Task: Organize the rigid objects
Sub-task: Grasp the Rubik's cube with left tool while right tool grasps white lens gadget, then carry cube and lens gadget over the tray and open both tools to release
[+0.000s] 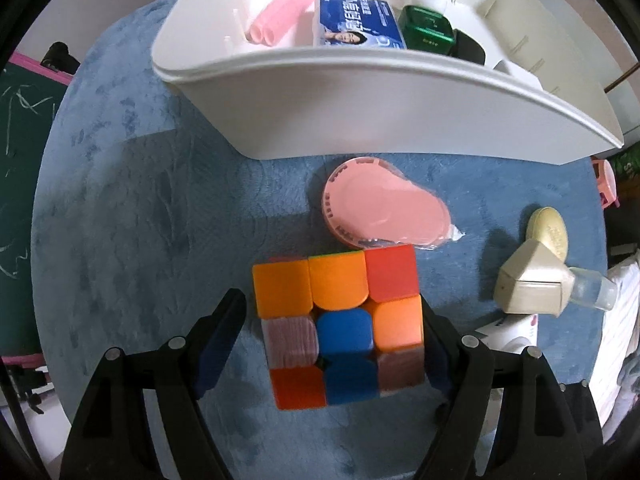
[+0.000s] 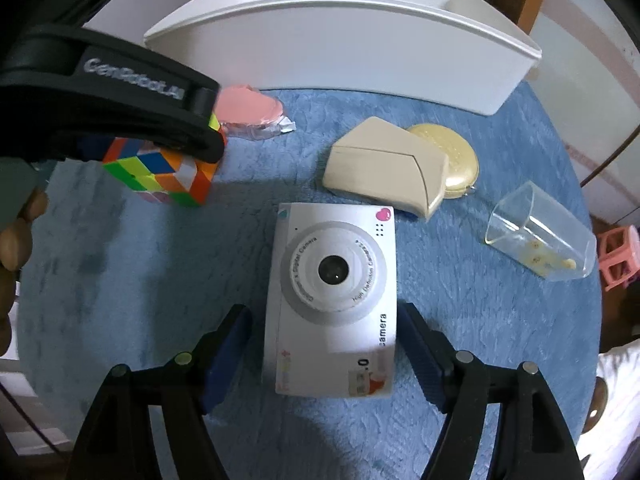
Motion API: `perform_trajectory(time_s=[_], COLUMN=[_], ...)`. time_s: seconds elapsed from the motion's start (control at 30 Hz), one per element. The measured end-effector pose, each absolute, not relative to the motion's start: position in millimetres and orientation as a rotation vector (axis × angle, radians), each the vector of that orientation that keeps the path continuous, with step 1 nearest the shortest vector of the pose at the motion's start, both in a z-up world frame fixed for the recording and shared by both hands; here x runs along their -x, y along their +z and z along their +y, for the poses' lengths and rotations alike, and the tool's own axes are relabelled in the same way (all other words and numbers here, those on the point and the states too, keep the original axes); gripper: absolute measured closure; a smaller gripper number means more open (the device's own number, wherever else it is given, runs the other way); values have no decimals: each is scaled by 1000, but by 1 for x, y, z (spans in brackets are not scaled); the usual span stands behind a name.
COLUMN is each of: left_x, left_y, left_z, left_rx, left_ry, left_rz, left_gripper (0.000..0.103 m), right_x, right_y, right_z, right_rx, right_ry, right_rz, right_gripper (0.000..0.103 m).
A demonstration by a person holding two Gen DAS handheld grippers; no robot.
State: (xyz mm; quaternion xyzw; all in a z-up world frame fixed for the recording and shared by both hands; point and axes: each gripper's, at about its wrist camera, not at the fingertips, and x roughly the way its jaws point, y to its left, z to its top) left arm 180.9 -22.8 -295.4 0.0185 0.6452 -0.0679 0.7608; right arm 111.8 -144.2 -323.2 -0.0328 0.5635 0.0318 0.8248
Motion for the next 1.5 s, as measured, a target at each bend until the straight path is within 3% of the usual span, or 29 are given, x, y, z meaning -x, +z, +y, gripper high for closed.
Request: perform_trajectory(time_s=[0.27, 0.33, 0.4, 0.77, 1.5], left_x=[-178, -175, -175, -147, -134], left_y=[-305, -305, -305, -285, -150], left_z=[-30, -30, -33, -40, -29], left_rx=[-57, -57, -60, -55, 75], left_ry=[-151, -148, -151, -151, -155], left_rz=[1374, 1353, 1341, 1299, 1074], left_gripper=[31, 38, 42, 43, 43], right_x=[-109, -108, -106, -97, -68], right_y=[-327, -327, -324, -304, -200], right_z=[-137, -138, -141, -166, -187], right_rx=[85, 84, 81, 8, -135], right_ry=[52, 50, 50, 138, 181], right_rz=[1178, 1175, 1168, 1155, 984], right_gripper=[27, 32, 44, 46, 46])
